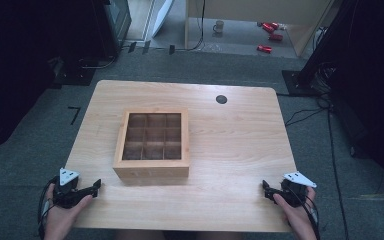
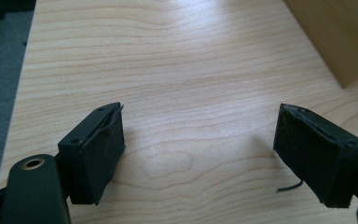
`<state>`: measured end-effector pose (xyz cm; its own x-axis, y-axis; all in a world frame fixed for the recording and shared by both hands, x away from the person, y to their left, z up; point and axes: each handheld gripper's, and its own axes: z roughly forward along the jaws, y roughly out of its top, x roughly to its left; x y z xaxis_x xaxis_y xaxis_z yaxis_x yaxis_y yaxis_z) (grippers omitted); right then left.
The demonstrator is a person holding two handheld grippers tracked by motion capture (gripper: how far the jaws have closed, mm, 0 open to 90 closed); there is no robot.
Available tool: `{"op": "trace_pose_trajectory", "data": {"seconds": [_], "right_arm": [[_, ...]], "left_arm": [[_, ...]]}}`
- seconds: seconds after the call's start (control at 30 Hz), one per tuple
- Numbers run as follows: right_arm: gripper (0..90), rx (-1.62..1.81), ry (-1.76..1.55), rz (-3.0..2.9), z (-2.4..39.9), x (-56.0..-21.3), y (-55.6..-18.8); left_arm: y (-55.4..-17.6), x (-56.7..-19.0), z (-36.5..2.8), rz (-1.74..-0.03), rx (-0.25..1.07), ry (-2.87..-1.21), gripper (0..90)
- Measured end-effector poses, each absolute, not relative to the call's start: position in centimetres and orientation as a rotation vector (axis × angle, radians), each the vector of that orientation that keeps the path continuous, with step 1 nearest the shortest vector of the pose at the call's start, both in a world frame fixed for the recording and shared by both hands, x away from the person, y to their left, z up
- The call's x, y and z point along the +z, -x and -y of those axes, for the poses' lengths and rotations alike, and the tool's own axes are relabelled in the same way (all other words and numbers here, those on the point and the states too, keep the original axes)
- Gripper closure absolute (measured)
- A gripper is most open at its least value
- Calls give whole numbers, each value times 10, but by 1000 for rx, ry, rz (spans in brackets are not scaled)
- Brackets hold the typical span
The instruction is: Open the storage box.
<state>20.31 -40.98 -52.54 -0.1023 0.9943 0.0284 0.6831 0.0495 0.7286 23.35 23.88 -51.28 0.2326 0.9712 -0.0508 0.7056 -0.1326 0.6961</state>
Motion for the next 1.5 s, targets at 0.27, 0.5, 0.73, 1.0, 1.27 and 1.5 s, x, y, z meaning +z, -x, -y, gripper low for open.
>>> {"op": "trace_pose_trajectory", "data": {"seconds": [0.27,0.5,0.73,1.0,1.27,1.5], "right_arm": [[104,823,-1680,-1837,410,-525,-204],[120,805,-1694,-1827,407,-524,-204],[133,830,-1679,-1858,390,-518,-206],[138,934,-1651,-1840,356,-499,-212],[142,963,-1596,-1902,318,-494,-220],[143,973,-1560,-1940,295,-491,-227]], "left_arm": [[-232,-506,-236,-1489,528,-1870,180],[-230,-499,-225,-1432,518,-1866,208],[-230,-493,-209,-1392,522,-1875,223],[-231,-486,-195,-1324,524,-1895,250],[-234,-484,-181,-1290,522,-1909,392],[-235,-478,-179,-1243,476,-1871,478]]}}
